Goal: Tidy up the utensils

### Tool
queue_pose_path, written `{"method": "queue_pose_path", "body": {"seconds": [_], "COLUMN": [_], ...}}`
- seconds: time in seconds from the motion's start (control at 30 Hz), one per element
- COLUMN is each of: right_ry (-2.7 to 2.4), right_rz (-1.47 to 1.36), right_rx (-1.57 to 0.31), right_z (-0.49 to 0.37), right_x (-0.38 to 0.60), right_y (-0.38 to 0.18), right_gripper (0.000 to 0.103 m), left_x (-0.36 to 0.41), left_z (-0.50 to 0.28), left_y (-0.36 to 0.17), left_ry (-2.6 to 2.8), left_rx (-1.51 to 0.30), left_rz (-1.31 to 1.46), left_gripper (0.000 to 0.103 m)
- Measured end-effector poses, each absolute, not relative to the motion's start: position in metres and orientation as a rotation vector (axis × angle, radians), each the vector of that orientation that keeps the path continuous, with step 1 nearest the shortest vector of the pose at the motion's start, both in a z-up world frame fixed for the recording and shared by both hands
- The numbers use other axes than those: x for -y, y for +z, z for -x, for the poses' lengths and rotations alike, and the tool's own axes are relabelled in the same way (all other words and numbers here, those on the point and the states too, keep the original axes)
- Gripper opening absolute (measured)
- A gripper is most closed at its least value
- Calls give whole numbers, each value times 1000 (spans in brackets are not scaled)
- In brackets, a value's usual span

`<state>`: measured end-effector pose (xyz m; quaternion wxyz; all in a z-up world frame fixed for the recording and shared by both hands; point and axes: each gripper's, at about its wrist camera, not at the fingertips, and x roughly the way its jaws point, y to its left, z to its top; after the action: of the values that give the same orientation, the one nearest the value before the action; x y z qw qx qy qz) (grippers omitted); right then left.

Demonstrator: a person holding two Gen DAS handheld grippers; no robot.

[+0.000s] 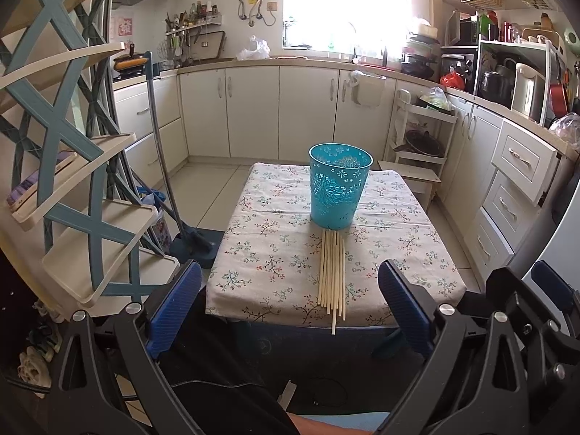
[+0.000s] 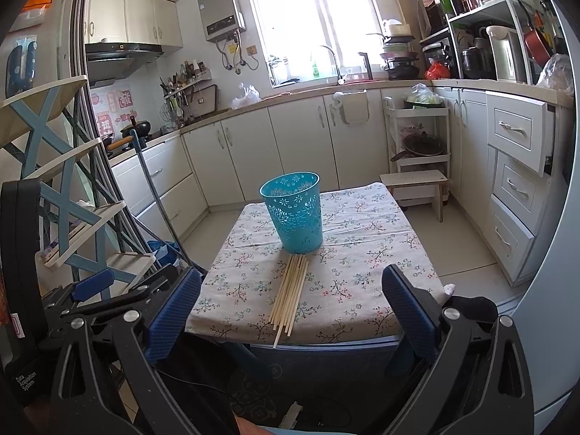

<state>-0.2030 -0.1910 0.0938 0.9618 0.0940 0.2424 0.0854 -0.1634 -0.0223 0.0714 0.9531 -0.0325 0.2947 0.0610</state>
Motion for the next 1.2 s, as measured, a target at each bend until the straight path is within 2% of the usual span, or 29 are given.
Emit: {"method": "queue_pose_path", "body": {"seconds": [1.07, 1.2], "right_ry": [186, 167], "right_rz": [-191, -171], "right_rx": [-429, -509], "right_z": [210, 198], "right_x": [188, 188], "right_y": [96, 92], "right_gripper": [96, 96], "left_x": [22, 22], "left_z": [165, 154], "left_y": [72, 67], "left_ry": [123, 102], "left_rx": [-595, -625], "left_rz": [64, 63], "left_gripper": [94, 94]}}
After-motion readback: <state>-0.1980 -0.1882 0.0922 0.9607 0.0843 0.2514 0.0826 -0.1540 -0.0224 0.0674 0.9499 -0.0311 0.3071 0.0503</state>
